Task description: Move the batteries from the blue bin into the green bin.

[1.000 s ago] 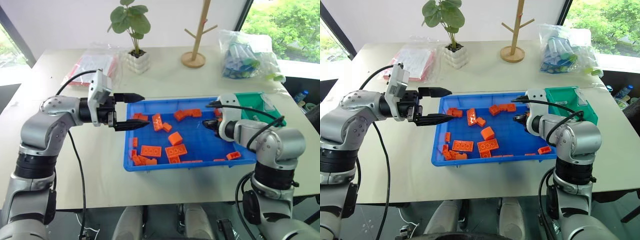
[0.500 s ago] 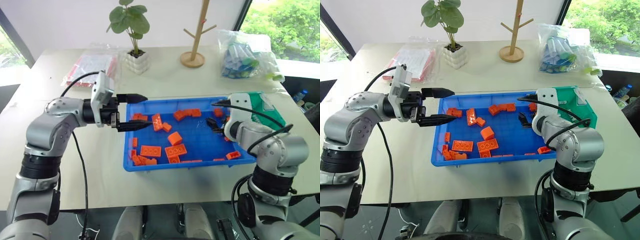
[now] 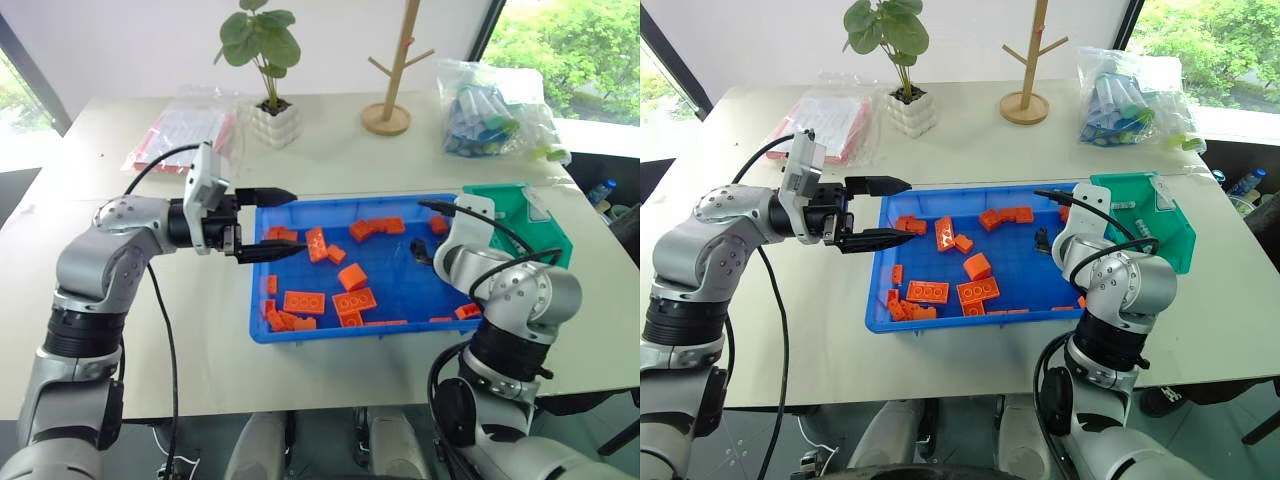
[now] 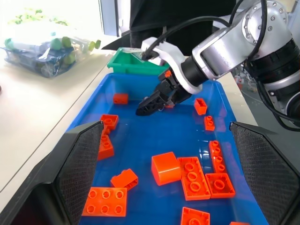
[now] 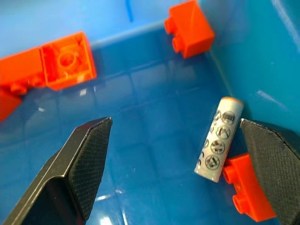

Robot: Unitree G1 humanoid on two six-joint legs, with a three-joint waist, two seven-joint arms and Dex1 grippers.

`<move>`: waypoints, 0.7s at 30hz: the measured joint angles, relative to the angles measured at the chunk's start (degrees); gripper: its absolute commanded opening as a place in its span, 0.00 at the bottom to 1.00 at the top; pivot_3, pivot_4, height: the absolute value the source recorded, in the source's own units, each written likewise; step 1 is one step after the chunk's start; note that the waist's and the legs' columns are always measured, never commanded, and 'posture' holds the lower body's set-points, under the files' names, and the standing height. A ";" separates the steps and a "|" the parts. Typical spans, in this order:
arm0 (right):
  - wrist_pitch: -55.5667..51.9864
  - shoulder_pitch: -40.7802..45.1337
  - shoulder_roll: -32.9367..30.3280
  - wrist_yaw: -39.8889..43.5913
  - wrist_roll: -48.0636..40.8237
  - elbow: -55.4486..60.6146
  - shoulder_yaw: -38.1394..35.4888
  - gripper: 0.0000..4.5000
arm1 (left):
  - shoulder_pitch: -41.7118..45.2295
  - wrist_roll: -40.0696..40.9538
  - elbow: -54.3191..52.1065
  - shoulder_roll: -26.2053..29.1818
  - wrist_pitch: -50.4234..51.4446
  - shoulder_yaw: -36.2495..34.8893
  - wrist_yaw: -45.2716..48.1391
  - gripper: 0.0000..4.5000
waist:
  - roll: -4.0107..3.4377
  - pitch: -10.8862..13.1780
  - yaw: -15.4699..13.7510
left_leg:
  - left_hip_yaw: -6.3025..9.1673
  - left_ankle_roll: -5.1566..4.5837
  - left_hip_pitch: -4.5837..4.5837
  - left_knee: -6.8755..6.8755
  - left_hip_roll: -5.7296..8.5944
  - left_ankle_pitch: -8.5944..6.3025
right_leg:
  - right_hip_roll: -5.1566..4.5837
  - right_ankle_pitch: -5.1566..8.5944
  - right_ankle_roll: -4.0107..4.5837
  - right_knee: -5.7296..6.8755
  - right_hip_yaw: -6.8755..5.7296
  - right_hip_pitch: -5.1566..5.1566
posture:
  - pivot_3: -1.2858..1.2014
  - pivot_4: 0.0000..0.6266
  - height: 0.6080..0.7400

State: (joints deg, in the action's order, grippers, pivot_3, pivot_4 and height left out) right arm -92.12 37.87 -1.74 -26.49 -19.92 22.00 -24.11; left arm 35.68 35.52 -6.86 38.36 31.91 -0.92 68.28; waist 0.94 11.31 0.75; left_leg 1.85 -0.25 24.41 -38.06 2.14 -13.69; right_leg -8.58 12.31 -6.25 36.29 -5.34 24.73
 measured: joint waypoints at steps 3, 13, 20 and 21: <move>0.00 0.37 2.18 -2.96 0.01 -0.17 -1.35 0.99 | -0.27 0.01 -0.03 0.02 0.00 -0.07 -0.21 1.00 | 0.00 0.00 0.02 | -0.01 0.00 0.00 0.00 0.00 0.00 | 0.00 0.00 0.00 0.01 0.00 0.01 | 0.52 0.24 0.64; 0.35 2.01 6.39 -6.28 -3.92 -3.92 -6.34 0.99 | -1.17 0.04 -0.11 0.06 -0.01 -0.23 -1.03 1.00 | 0.06 -0.06 0.23 | -0.01 0.00 -0.07 0.00 -0.02 0.00 | 0.03 0.00 0.01 0.04 0.03 -0.04 | 0.52 0.24 0.64; 0.43 1.17 4.28 -5.59 -7.29 -4.67 -6.31 0.45 | -1.15 0.05 -0.11 0.09 -0.01 -0.26 -1.22 1.00 | 0.05 -0.07 0.47 | -0.01 0.00 -0.14 0.00 -0.07 0.00 | 0.12 0.00 0.02 0.04 0.04 -0.05 | 0.52 0.24 0.64; 0.43 1.00 3.91 -5.55 -7.93 -4.78 -6.16 0.34 | -1.14 0.05 -0.11 0.09 -0.01 -0.26 -1.25 1.00 | 0.05 -0.07 0.47 | -0.01 0.00 -0.14 0.00 -0.08 0.00 | 0.12 0.00 0.02 0.04 0.04 -0.05 | 0.52 0.24 0.64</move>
State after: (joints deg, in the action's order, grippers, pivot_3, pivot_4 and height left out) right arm -91.68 38.87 2.17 -32.05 -27.85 17.22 -30.27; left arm 34.54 35.56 -6.97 38.45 31.90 -1.18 67.03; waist 0.99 11.24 1.21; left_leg 1.84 -0.25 24.28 -38.06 2.05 -13.69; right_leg -8.47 12.31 -6.23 36.33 -5.30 24.69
